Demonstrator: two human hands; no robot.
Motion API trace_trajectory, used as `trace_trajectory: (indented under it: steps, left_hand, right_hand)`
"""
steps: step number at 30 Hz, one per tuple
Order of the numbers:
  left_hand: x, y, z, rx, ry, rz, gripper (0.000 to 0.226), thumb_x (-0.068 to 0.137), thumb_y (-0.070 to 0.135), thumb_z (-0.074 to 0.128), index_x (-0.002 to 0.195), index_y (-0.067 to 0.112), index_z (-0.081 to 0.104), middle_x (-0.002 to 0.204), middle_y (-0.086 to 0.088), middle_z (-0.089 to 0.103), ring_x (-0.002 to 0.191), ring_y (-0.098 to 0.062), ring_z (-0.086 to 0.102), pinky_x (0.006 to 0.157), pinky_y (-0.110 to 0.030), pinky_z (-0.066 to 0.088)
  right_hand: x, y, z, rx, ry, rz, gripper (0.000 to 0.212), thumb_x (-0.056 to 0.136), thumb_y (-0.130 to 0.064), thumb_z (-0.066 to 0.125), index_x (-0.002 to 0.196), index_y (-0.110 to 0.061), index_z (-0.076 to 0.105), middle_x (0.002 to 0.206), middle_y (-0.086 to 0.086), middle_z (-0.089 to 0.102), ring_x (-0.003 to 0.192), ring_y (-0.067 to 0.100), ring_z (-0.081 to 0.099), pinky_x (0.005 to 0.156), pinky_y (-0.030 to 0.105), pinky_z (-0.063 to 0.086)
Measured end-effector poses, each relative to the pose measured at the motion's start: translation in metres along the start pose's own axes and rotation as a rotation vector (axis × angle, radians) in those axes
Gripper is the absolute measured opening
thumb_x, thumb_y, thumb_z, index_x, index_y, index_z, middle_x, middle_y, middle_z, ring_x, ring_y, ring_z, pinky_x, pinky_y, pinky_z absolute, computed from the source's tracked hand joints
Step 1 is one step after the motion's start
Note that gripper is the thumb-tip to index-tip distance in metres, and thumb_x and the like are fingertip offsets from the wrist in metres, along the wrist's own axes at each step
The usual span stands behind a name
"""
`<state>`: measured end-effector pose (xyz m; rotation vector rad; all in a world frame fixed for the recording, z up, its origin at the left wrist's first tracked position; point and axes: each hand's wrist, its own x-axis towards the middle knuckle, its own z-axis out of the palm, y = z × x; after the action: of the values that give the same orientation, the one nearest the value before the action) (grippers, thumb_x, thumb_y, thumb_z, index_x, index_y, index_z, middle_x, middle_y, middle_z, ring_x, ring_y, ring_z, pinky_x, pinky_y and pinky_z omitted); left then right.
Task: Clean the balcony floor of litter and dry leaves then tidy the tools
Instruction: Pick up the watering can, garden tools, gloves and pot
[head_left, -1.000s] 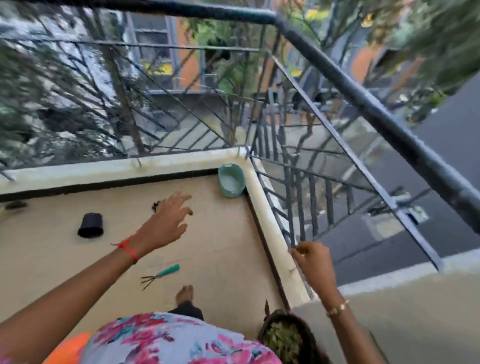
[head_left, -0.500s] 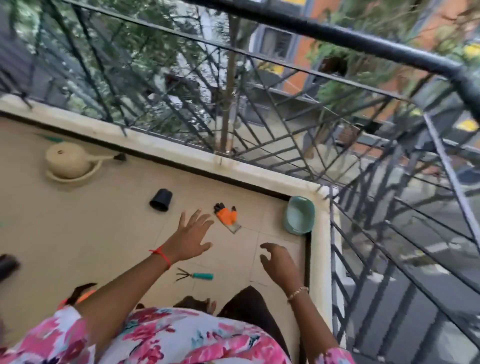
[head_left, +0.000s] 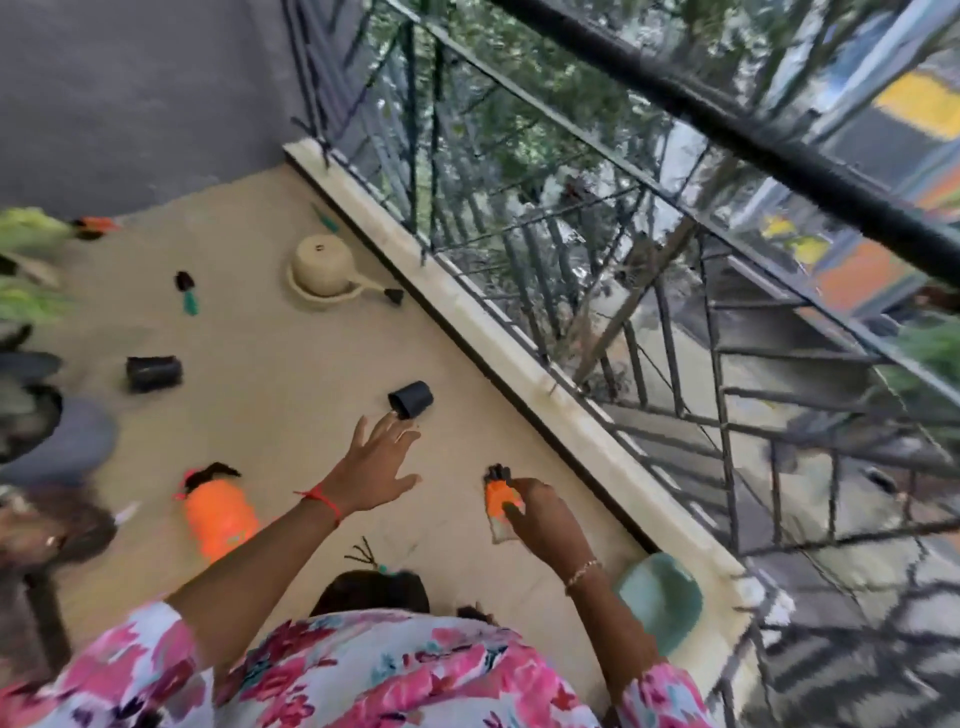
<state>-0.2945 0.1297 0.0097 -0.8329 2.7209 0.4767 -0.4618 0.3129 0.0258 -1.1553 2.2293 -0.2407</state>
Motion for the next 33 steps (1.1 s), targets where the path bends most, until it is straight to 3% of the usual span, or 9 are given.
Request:
trace_trajectory:
  steps: [6,14,21,24,28,33]
  left_hand:
    - [-0.004,-0.002,-0.003,-0.154,0.067,-0.262,0.062,0.095,0.042,0.045,0.146,0.017,0.021,0.156,0.003,0.011,0.146,-0.017,-0.002,0.115,-0.046,-0.003]
    - [0.001,-0.063,-0.005,-0.327,0.178,-0.497,0.060,0.094,0.036,0.051,0.145,0.016,0.026,0.156,0.000,0.014,0.145,-0.020,0.003,0.117,-0.043,0.007]
    - [0.051,-0.170,-0.026,-0.400,0.225,-0.512,0.062,0.092,0.030,0.055,0.145,0.014,0.027,0.155,-0.004,0.019,0.143,-0.020,0.016,0.115,-0.036,0.021]
    - [0.069,-0.221,-0.045,-0.380,0.184,-0.497,0.060,0.094,0.030,0.053,0.145,0.014,0.027,0.154,-0.005,0.021,0.141,-0.019,0.022,0.112,-0.029,0.022]
    - [0.087,-0.283,-0.073,-0.379,0.185,-0.482,0.056,0.094,0.025,0.052,0.144,0.012,0.030,0.153,-0.005,0.025,0.140,-0.019,0.025,0.111,-0.026,0.022]
    - [0.113,-0.346,-0.101,-0.329,0.193,-0.429,0.055,0.091,0.027,0.053,0.140,0.007,0.038,0.150,-0.009,0.029,0.139,-0.022,0.029,0.109,-0.024,0.024]
  right_hand:
    - [0.058,-0.003,-0.033,-0.159,-0.061,-0.209,0.038,0.095,-0.026,0.049,0.130,-0.010,0.052,0.133,0.008,0.054,0.122,0.020,0.050,0.097,0.022,0.036]
    - [0.143,-0.079,-0.040,-0.175,-0.188,-0.398,0.039,0.097,-0.026,0.048,0.131,-0.008,0.049,0.136,0.009,0.049,0.124,0.022,0.046,0.101,0.026,0.033]
    - [0.254,-0.170,-0.029,-0.202,-0.311,-0.409,0.042,0.090,-0.027,0.042,0.113,0.002,0.061,0.119,0.017,0.059,0.111,0.029,0.055,0.089,0.029,0.041]
    - [0.299,-0.211,-0.034,-0.231,-0.319,-0.391,0.033,0.092,-0.023,0.050,0.116,-0.004,0.061,0.119,0.014,0.058,0.112,0.028,0.054,0.090,0.029,0.042]
    - [0.353,-0.258,-0.035,-0.259,-0.327,-0.444,0.035,0.095,-0.024,0.049,0.126,-0.007,0.054,0.129,0.012,0.054,0.121,0.025,0.048,0.099,0.028,0.035]
    - [0.413,-0.314,-0.039,-0.266,-0.360,-0.469,0.034,0.096,-0.022,0.049,0.125,-0.007,0.054,0.128,0.011,0.054,0.122,0.022,0.045,0.098,0.027,0.034]
